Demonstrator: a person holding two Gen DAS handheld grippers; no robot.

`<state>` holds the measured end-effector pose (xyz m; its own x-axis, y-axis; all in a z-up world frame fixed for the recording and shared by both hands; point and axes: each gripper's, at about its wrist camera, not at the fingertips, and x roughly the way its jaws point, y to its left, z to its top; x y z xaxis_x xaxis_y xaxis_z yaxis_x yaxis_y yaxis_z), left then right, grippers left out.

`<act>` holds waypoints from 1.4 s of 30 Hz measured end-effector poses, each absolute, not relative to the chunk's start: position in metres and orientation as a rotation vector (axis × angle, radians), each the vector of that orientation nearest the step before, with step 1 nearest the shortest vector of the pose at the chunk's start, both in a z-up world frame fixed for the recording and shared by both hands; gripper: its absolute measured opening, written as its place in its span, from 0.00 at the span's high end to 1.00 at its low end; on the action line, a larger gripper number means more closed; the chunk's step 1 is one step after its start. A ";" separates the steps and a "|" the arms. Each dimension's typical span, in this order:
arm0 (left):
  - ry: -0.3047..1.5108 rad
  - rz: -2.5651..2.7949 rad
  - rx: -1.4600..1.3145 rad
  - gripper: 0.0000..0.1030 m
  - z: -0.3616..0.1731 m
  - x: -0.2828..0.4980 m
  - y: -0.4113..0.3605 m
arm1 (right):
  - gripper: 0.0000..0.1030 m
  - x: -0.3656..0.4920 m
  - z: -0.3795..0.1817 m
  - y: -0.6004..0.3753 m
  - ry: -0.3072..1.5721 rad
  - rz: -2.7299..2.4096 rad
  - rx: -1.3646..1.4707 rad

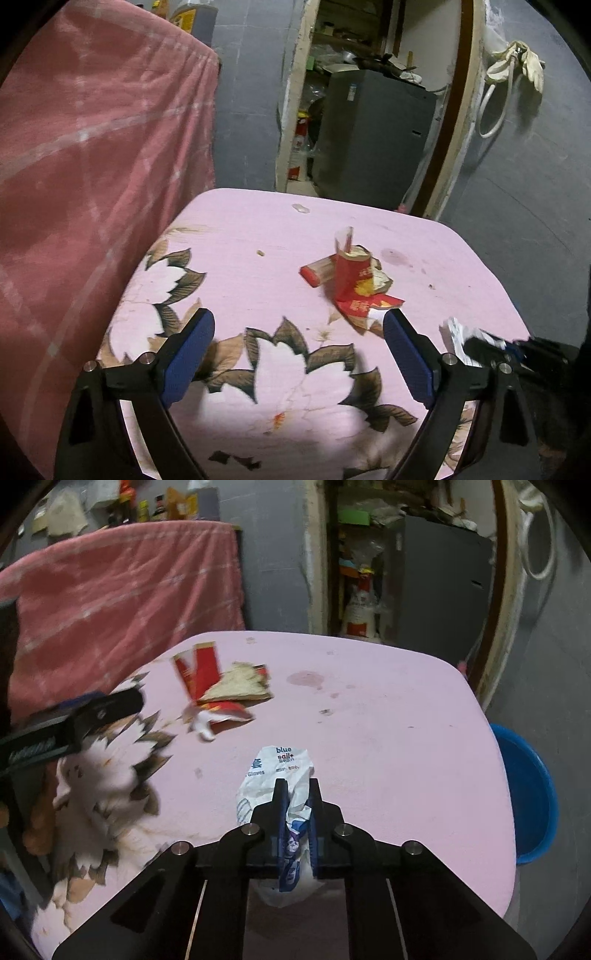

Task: Collect trash
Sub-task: 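Grasp the red cigarette pack with the left tool while the right tool grasps the white wrapper, then carry the red pack and white wrapper over the blue bucket and open both tools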

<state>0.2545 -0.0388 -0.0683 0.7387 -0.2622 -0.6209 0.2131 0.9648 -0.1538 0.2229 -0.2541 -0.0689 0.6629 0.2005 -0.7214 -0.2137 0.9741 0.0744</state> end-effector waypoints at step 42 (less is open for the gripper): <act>0.653 -0.145 -0.158 0.96 -0.061 0.266 -0.058 | 0.94 0.240 -0.058 -0.284 0.667 0.194 0.115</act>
<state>0.2665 -0.0585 -0.0605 0.7847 -0.1835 -0.5921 0.0844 0.9779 -0.1913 0.2398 -0.2842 -0.0577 0.7686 0.2151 -0.6025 -0.1414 0.9756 0.1679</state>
